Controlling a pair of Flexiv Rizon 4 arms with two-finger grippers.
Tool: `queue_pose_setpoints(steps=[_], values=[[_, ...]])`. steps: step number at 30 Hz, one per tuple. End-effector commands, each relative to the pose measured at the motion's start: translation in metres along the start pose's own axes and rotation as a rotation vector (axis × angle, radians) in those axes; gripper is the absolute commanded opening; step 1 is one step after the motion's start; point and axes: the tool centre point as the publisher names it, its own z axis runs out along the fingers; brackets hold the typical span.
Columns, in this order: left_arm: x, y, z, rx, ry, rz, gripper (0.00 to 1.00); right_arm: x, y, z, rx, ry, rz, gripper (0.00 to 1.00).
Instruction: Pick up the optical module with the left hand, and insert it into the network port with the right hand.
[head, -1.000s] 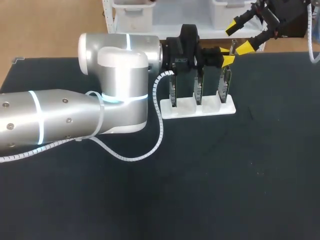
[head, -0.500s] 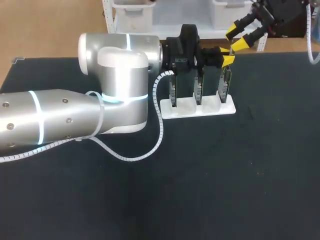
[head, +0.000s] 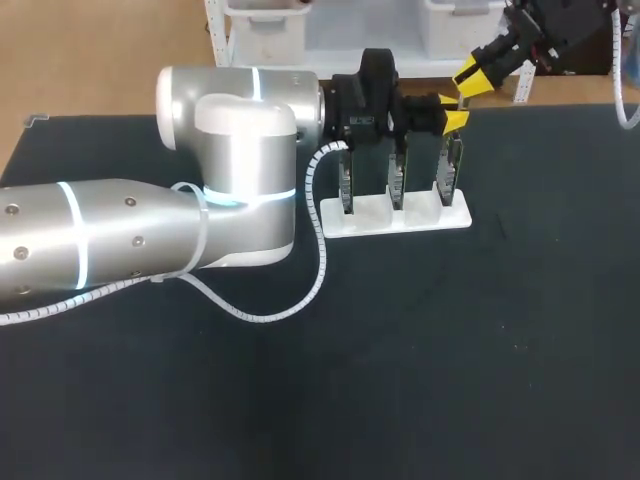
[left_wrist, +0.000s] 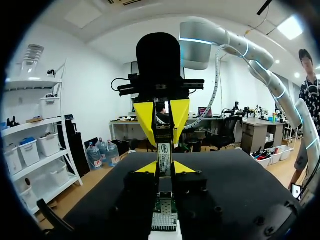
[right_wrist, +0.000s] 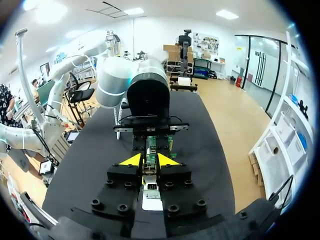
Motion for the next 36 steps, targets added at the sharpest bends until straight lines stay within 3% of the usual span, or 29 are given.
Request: queue_pose_setpoints(steps=[1, 2, 15, 20, 24, 36], values=[[-0.001, -0.001, 0.001, -0.001, 0.000, 0.001, 0.45, 0.001, -0.001, 0.001, 0.002, -0.003, -0.002, 0.00], [-0.001, -0.001, 0.001, -0.001, 0.000, 0.001, 1.00, 0.001, -0.001, 0.001, 0.002, -0.003, -0.002, 0.00], [-0.004, -0.002, -0.002, -0.002, -0.002, 0.034, 1.00, 0.003, -0.002, -0.003, 0.015, -0.005, -0.002, 0.00], [-0.017, -0.001, -0.017, -0.026, 0.113, 0.082, 1.00, 0.004, -0.002, -0.004, 0.018, -0.006, 0.002, 0.00], [-0.021, -0.004, -0.028, -0.033, 0.153, 0.090, 1.00, 0.005, -0.002, -0.005, 0.017, -0.004, 0.001, 0.00], [-0.013, -0.012, -0.039, -0.002, 0.353, 0.056, 1.00, 0.006, -0.002, -0.002, 0.001, 0.000, -0.001, 0.00]])
